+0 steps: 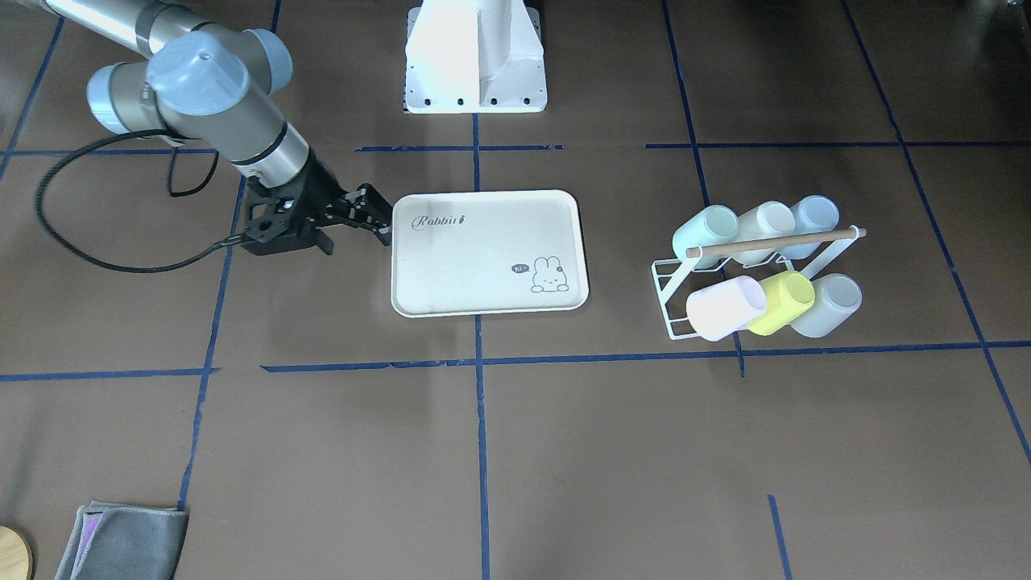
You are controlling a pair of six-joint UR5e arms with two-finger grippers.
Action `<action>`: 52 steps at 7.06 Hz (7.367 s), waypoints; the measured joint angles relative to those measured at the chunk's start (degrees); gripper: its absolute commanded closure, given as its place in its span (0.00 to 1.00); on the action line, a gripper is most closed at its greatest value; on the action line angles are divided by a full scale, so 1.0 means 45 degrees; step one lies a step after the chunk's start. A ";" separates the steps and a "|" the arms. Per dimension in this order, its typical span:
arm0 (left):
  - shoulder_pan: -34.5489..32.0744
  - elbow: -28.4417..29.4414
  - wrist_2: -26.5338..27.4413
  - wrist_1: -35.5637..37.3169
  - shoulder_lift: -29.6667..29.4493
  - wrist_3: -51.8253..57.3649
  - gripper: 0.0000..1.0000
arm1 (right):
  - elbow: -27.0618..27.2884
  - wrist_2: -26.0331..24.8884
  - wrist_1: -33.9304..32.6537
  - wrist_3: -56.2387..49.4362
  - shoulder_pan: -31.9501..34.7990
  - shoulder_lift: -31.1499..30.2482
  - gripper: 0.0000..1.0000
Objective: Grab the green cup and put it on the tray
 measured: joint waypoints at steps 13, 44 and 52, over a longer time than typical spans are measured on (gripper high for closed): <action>0.9238 -0.7983 0.8639 0.7583 -0.4341 0.0826 0.00 | 0.0022 0.2484 -0.4843 -1.3129 0.7419 -0.3722 0.00; 1.7788 -0.5608 2.1724 0.8827 -0.4421 0.9618 0.00 | -0.2682 0.2874 0.1249 -1.2922 0.8495 -0.6439 0.00; 1.8233 -0.2234 2.2496 0.8951 -0.4829 0.8008 0.01 | -0.2744 0.2996 0.0706 -1.2696 0.8476 -0.6648 0.00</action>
